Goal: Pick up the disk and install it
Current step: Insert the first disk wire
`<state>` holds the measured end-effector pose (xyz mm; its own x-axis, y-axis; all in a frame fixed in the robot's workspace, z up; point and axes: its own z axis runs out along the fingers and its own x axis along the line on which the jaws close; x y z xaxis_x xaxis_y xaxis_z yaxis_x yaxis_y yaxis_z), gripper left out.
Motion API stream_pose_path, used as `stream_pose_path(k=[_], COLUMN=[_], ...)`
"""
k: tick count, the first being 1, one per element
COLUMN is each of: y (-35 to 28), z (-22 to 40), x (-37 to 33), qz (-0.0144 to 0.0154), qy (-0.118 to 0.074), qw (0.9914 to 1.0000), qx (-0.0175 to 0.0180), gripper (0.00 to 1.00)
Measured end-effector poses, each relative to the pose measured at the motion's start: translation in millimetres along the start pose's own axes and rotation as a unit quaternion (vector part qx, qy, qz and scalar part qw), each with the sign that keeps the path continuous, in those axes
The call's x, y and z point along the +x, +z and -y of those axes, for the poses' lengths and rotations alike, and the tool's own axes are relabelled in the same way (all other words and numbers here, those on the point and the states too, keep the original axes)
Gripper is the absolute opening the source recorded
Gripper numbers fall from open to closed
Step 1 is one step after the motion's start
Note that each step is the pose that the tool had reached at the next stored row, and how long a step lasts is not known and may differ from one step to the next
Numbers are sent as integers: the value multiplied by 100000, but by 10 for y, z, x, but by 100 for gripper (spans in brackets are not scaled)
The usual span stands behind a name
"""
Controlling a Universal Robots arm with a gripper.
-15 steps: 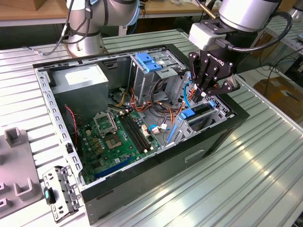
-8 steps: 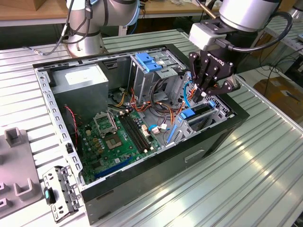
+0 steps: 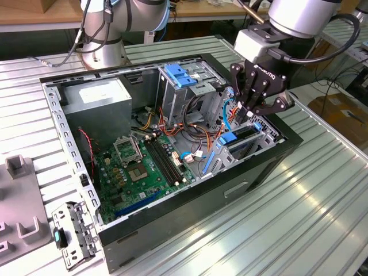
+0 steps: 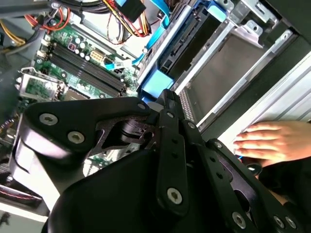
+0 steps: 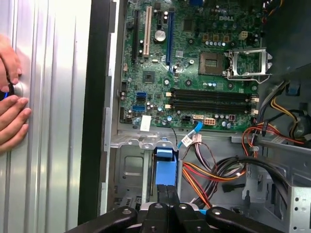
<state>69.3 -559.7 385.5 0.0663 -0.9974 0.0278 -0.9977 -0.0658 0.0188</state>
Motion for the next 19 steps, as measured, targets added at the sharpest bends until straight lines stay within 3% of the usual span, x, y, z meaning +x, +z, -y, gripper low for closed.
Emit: stream_pose_path(k=[3,7,9,15,19], y=[1,0,-20,-49,-52], z=[1,2,2,9,49], x=[0,-1,0,-7,-28], qz=[-33,-97,-324,-438,-455], qy=[-1855,-2248,-3018,-3352,-3588], qw=[99983,99975,99954,99943,99935], qx=[52,61,-26,-96,-98], gripper=[11,11,11,11,11])
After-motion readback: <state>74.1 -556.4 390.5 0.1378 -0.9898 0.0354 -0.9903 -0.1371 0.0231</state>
